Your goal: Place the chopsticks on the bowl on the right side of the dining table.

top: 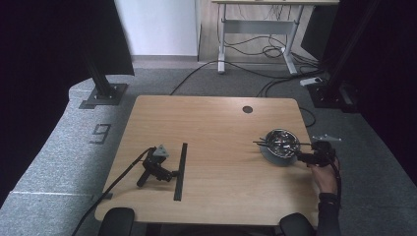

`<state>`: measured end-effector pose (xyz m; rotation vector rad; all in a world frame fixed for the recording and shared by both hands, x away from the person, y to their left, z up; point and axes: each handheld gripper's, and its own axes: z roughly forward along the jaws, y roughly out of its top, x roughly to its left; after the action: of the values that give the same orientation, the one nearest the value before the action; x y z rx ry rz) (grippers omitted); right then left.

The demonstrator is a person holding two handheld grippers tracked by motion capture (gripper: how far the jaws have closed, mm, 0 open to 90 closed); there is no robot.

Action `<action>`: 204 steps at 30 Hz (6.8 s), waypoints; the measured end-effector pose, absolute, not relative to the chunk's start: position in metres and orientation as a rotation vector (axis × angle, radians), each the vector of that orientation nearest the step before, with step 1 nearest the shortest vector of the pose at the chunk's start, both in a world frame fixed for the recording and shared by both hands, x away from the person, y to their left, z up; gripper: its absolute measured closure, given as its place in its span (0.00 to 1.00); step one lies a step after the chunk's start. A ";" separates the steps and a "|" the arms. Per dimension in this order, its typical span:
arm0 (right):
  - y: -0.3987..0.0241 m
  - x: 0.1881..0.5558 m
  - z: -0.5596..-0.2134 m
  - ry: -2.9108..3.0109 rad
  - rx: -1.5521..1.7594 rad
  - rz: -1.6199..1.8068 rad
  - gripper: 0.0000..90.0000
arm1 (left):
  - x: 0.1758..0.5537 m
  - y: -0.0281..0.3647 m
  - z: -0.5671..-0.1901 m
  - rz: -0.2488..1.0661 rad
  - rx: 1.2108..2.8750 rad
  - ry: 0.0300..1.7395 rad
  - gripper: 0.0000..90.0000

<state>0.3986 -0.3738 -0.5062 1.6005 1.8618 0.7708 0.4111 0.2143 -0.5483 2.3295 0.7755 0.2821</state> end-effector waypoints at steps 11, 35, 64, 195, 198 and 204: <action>-0.377 0.404 -0.508 1.793 1.605 0.752 0.04 | 0.411 0.214 -0.548 0.283 2.330 0.775 0.00; -0.378 0.413 -0.510 1.729 1.596 0.750 0.04 | 0.411 0.214 -0.548 0.282 2.329 0.774 0.00; -0.302 0.408 -0.503 2.066 1.345 0.940 0.76 | 0.411 0.214 -0.548 0.282 2.330 0.774 0.00; -0.392 0.397 -0.529 1.644 1.559 0.924 0.28 | 0.411 0.214 -0.548 0.284 2.331 0.773 0.00; -0.391 0.397 -0.529 1.648 1.558 0.941 0.28 | 0.411 0.214 -0.548 0.283 2.331 0.774 0.00; -0.389 0.398 -0.528 1.647 1.560 0.966 0.22 | 0.411 0.214 -0.548 0.282 2.330 0.774 0.00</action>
<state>0.3976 -0.3891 -0.5284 1.5599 1.6470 0.9662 0.4112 0.2145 -0.5483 2.3305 0.7735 0.2824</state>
